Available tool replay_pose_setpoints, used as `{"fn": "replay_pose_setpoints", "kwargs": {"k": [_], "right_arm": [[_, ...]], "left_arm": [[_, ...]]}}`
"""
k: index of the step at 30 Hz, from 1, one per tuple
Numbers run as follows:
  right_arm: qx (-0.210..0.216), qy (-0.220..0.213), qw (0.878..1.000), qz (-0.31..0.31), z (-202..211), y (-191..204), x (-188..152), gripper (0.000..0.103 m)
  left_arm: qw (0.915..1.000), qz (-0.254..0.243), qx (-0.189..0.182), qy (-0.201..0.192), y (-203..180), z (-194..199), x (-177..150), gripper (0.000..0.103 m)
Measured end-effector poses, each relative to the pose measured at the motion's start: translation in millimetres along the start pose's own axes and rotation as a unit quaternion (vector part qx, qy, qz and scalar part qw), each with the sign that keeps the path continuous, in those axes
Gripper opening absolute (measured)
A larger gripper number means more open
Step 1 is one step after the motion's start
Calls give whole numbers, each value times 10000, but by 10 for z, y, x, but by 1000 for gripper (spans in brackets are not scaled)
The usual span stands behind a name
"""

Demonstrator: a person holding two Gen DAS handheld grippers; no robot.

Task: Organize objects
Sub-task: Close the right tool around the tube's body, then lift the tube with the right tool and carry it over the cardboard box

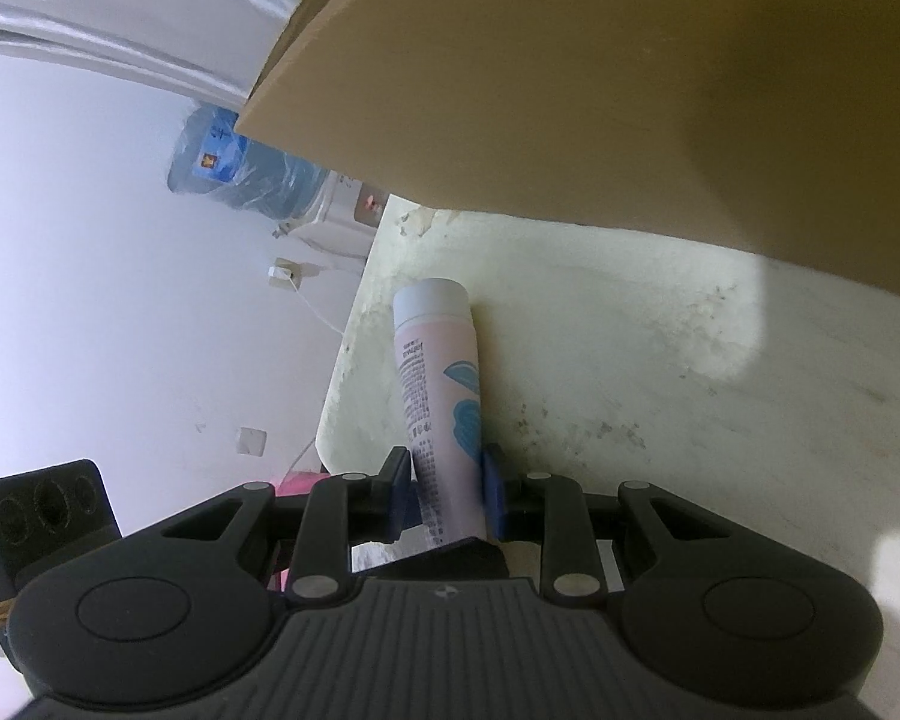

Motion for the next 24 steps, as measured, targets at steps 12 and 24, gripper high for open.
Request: {"fn": "replay_pose_setpoints", "kwargs": {"k": [12,24], "right_arm": [[-72,-121,9999,64,72,129,10,29],[73,-285,9993,219,283,276,-14,28]], "left_arm": [[9997,31,-185,-145,-109,117,-31,66],[9984,-17,-313,-464,-253,386,-79,65]]}}
Point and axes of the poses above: each gripper's, at about its wrist camera, not at the fingertips, and z roughly against the way its jaws point, y to its left, x to its top, the point moved 1 cm from there along -z, roughly the way its jaws point, and after that the axes turned 8 degrees about z, right-handed, at the moved point
